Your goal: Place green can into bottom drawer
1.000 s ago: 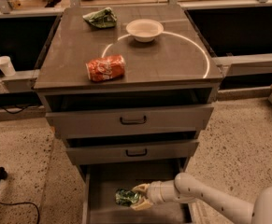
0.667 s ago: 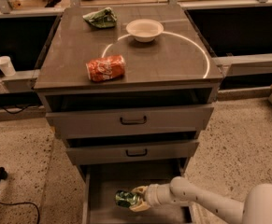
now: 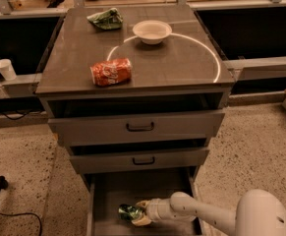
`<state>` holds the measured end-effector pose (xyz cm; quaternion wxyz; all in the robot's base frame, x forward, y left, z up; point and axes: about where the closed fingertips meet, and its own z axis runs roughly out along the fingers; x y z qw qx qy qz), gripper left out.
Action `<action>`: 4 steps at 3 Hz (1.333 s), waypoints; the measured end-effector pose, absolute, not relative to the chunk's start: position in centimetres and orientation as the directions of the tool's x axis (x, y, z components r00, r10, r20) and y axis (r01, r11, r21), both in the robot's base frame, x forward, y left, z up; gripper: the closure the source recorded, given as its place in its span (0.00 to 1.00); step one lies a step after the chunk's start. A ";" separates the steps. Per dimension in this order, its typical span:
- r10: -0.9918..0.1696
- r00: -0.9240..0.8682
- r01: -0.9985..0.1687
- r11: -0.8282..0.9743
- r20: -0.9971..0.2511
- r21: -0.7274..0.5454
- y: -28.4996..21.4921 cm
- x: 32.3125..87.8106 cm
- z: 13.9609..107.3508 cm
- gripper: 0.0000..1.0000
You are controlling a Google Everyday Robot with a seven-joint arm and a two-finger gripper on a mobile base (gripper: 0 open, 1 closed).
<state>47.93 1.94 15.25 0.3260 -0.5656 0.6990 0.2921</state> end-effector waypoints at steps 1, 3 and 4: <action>-0.600 -0.149 -0.981 0.192 -0.786 0.040 1.9 48.0 15.1 0.81; -0.600 -0.149 -0.981 0.192 -0.786 0.040 1.9 48.0 15.1 0.35; -0.600 -0.149 -0.981 0.192 -0.786 0.040 1.9 48.0 15.1 0.11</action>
Offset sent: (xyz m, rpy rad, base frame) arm 0.0007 -0.0001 -0.0014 0.0000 0.0002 -0.0025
